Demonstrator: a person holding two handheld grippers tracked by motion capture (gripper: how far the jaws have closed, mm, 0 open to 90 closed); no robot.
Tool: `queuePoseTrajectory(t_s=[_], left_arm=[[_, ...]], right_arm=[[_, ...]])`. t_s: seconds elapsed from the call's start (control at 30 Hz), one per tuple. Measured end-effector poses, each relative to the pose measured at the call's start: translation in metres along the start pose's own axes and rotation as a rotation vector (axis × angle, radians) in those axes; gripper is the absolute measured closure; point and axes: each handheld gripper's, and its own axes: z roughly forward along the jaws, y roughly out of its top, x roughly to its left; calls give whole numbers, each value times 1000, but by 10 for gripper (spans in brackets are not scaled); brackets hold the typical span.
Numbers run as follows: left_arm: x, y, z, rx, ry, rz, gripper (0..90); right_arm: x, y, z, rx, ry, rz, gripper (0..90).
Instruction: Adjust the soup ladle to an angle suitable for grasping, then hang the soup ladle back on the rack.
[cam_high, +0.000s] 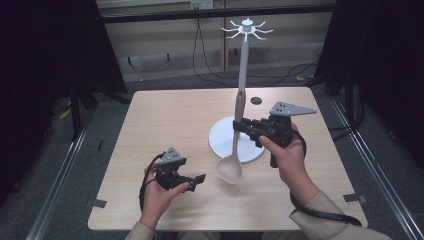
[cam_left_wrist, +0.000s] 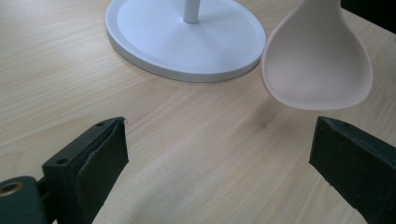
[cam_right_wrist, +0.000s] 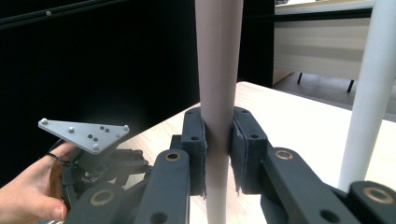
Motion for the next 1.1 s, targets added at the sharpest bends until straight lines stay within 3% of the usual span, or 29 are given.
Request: queuePoseTrajectory(t_s=[0.2, 0.3, 1.1], left_arm=[[1, -3, 1, 38, 15, 32, 40], [2, -5, 1, 43, 6, 28, 40], [2, -4, 1, 29, -4, 17, 40]], right_arm=[[1, 9, 3, -7, 12, -3, 773], [1, 13, 4, -8, 13, -10, 773], [-3, 48, -1, -26, 28, -36, 772]])
